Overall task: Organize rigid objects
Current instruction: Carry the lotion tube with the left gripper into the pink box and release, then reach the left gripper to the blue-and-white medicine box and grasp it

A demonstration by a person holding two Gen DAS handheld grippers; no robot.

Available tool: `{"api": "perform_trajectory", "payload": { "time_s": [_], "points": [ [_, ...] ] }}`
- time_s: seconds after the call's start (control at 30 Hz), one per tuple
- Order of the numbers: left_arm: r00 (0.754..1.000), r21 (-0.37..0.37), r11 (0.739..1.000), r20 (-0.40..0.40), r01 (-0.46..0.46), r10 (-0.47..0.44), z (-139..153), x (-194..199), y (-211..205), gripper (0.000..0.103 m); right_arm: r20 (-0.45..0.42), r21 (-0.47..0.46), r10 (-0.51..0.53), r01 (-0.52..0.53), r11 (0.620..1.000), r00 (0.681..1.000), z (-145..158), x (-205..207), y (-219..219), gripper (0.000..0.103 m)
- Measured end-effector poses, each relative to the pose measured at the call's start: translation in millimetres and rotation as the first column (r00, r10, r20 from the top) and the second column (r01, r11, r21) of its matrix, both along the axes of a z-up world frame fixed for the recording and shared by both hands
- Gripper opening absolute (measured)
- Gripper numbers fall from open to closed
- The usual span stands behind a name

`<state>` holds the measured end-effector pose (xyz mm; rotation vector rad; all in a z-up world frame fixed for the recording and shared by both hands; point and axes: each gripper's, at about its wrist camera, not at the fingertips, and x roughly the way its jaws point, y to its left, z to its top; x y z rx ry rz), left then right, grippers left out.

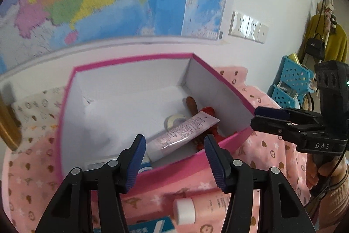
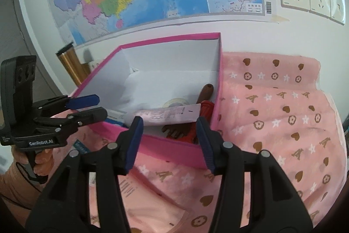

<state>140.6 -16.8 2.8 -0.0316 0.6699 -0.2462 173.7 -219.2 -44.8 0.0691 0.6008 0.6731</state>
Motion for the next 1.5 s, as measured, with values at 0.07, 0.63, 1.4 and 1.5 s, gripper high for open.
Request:
{"api": "perform_trajectory", "payload": {
  "time_s": [0.07,0.63,1.4,1.5],
  "points": [
    [0.999,0.004,1.0,0.029,-0.016,0.016,5,-13,8,0.062,0.001,0.019,0.024,-0.024,1.0,1.0,0,-8,-1,0.054],
    [0.96,-0.003,0.965,-0.108,-0.262,0.26,-50,-75,93,0.065,-0.149,0.051,0.352,-0.348,0.936,0.924,-62,-60,77,0.056],
    [0.953,-0.034,0.977,-0.229,-0.212,0.199,-89,-90,91,0.065,-0.221,0.012,0.341,-0.347,0.938,0.914,-89,-50,117,0.054],
    [0.954,-0.044,0.978,-0.236,-0.203,0.187,-91,-91,91,0.063,-0.224,0.014,0.355,-0.361,0.932,0.907,-90,-49,128,0.054]
  ]
}}
